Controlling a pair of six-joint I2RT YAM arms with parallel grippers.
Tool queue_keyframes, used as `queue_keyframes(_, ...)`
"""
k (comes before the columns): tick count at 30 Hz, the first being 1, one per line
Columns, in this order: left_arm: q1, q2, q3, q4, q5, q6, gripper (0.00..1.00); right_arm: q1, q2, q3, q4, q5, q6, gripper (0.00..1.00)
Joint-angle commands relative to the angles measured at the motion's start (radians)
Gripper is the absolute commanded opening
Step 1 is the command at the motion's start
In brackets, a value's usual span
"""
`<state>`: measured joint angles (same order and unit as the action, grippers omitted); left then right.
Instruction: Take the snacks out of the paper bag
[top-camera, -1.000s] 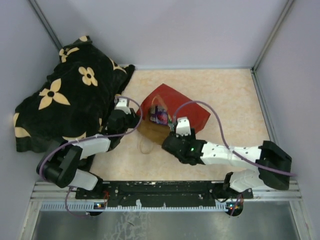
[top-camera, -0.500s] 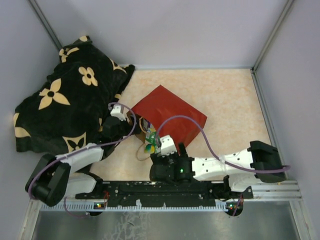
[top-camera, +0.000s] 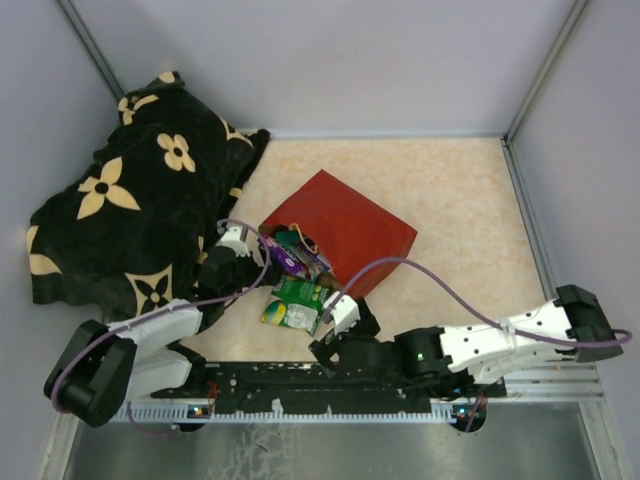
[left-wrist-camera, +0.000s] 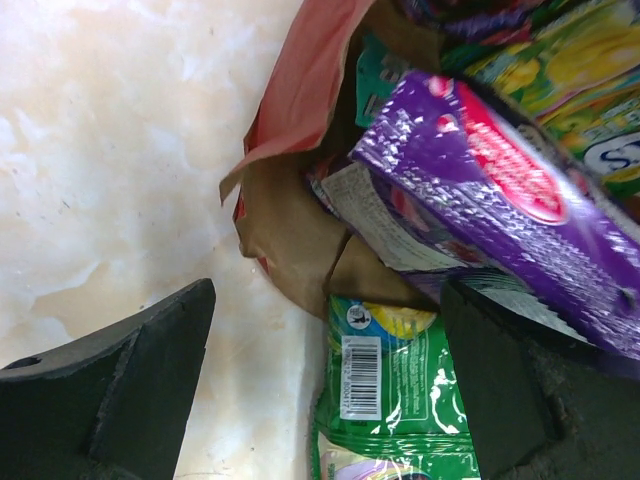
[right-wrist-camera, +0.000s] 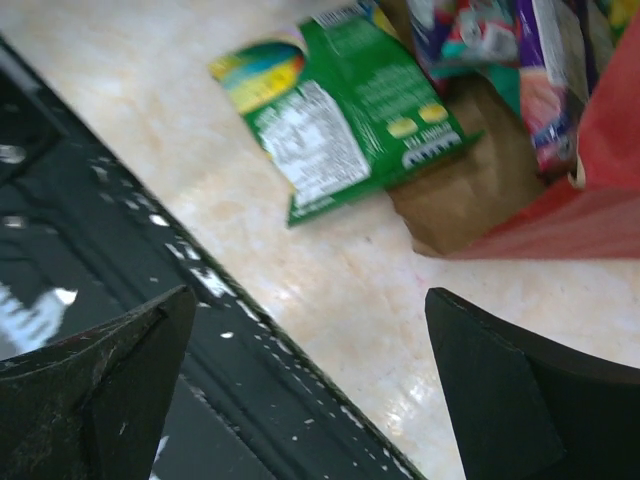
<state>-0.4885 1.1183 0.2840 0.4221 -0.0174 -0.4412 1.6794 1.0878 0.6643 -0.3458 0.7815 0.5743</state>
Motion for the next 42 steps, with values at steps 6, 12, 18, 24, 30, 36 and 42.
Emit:
queue_keyframes(6,-0.004,0.095,0.079,0.047,0.040,0.025,1.00,0.012,-0.169,0.067,0.139,-0.084,-0.280,0.99)
queue_keyframes(12,-0.005,0.160,0.153,0.015,0.022,0.054,1.00,-0.028,-0.108,0.165,-0.124,0.282,-0.056,0.99)
queue_keyframes(18,-0.004,0.214,0.215,-0.002,0.032,0.076,1.00,-0.130,-0.037,0.274,-0.541,0.447,0.354,0.99)
queue_keyframes(24,-0.005,0.285,0.289,-0.019,0.038,0.097,1.00,-0.227,0.020,0.247,-0.413,0.404,0.269,0.99)
queue_keyframes(30,-0.005,0.328,0.338,-0.040,0.039,0.119,0.99,-0.227,0.008,0.185,-0.174,0.317,0.113,0.99)
queue_keyframes(36,-0.005,0.328,0.317,-0.032,0.037,0.114,0.99,-0.157,0.122,0.245,-0.078,0.345,0.024,0.99)
queue_keyframes(42,-0.005,0.309,0.293,-0.036,0.021,0.118,0.99,-0.165,0.362,0.397,-0.382,0.396,0.322,0.99)
